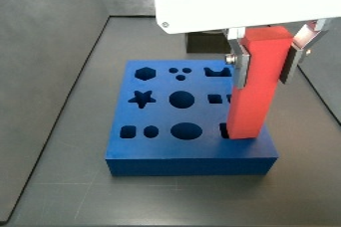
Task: Pick up the rectangle object. Move up. Place the rectangle object on the fixture. Regrasp the rectangle object. Move to above the board. Insert the rectangle object.
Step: Insert the rectangle object.
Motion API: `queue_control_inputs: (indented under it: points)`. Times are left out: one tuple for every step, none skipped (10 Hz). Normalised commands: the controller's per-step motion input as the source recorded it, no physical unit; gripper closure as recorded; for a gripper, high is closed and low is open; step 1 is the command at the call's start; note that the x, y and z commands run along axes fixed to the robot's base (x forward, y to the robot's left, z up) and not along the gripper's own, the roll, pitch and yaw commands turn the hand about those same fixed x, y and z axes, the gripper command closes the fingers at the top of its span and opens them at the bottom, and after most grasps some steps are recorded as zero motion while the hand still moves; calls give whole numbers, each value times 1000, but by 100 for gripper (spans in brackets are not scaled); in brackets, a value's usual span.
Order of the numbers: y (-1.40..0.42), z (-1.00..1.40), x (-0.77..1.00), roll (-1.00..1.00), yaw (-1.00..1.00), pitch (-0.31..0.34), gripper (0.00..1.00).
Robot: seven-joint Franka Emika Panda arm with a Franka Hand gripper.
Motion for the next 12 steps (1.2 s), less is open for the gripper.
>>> queue_control_inputs:
  points:
    - [123,-40,-374,14,0,0,100]
    - [-46,-46,0,0,0,0,100]
    - [-86,-386,0,120,0,-3,100]
    - [-140,-769,111,266,46,-77,100]
    - [-129,-977,214,271,91,-83,100]
    - [-126,-1000,214,243,94,-83,100]
    - [-120,-1000,240,223,77,-66,100]
    - [-97,-1000,260,223,74,-43,100]
    - [0,-691,211,309,66,0,100]
    - [0,0,0,-31,0,0,100]
    - [0,0,0,0,0,0,0]
    - [0,0,0,0,0,0,0]
